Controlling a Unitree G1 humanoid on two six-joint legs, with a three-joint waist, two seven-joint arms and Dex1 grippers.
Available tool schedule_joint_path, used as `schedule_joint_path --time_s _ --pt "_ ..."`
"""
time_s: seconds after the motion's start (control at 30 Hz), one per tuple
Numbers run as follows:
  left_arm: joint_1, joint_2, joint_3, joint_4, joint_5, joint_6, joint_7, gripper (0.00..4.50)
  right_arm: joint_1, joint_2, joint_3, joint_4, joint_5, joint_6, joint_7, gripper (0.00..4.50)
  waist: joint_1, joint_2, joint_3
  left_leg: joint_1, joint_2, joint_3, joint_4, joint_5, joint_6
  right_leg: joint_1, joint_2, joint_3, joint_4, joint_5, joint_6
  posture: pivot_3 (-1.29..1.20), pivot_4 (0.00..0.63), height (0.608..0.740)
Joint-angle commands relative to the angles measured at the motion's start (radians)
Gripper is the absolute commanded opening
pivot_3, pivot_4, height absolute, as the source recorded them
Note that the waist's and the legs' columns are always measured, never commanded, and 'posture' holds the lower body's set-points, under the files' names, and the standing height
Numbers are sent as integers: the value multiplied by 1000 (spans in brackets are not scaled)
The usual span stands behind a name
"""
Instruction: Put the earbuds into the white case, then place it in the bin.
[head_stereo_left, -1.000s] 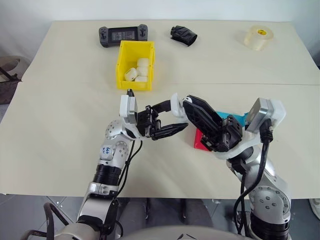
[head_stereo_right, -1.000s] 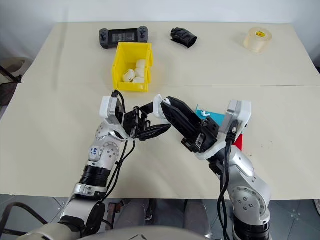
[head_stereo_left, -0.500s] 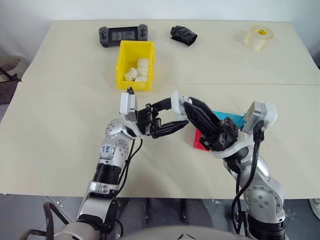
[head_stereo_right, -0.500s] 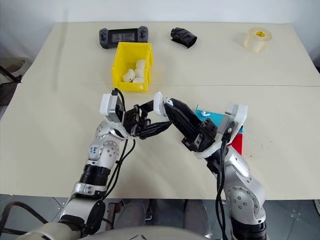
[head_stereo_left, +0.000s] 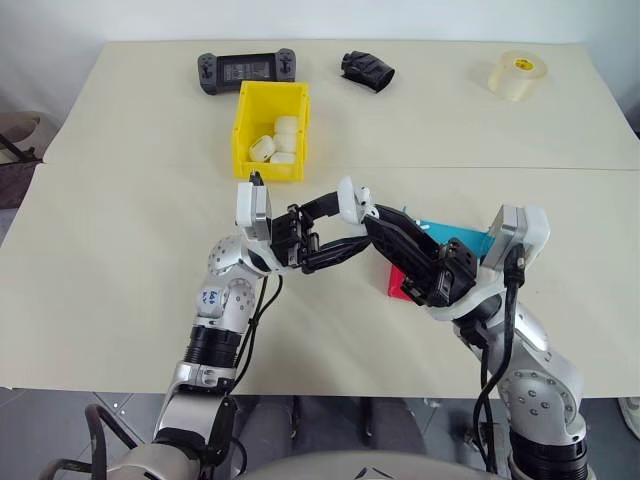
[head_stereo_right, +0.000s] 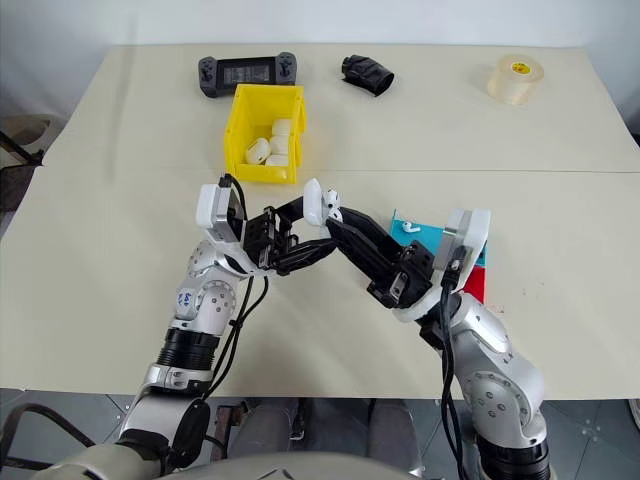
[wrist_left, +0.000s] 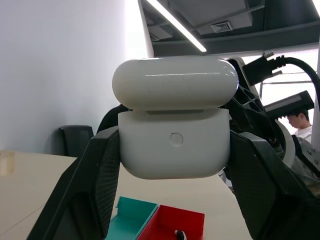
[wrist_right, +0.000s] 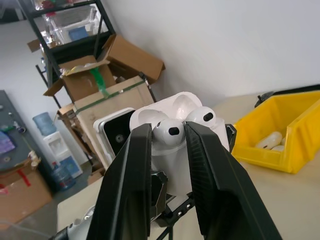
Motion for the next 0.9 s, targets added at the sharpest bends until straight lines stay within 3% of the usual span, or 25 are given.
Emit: schedule_joint_path --time_s 0.03,0.2,0.3,0.4,0.57,0.87,0.9 --pt "-4 -2 -2 -59 -11 -6 -2 2795 -14 -19 2 -19 30 20 1 1971 0 0 0 0 0 0 0 0 0 0 0 0 0 0 0 0 150 740" --pt "10 19 -4 -74 3 3 7 2795 -28 -62 -36 -31 45 23 6 3549 1 0 0 0 0 0 0 0 0 0 0 0 0 0 0 0 150 740" --pt "4 64 -4 -67 67 -25 33 2795 -12 -157 -97 -22 28 27 70 4459 1 0 0 0 0 0 0 0 0 0 0 0 0 0 0 0 150 740" --pt "-10 202 -47 -41 242 -92 21 2795 -1 -288 -188 39 -12 24 158 4459 0 -1 0 0 0 1 0 0 0 0 0 0 -1 0 0 0 150 740" --pt "-37 297 -91 -22 345 -121 25 2795 -46 -356 -161 64 -51 36 215 3177 2 -1 0 0 0 2 0 0 0 0 0 0 -1 0 0 0 150 740" --pt "-49 322 -149 -47 394 -124 26 2795 -235 -341 76 79 -220 81 241 22 1 -1 1 0 0 1 0 0 0 0 0 -1 -2 0 0 0 150 740" --pt "-47 319 -153 -51 394 -120 31 2795 -249 -335 99 88 -245 75 248 22 1 -1 1 0 0 1 0 0 0 0 0 -1 -2 0 0 0 150 740"
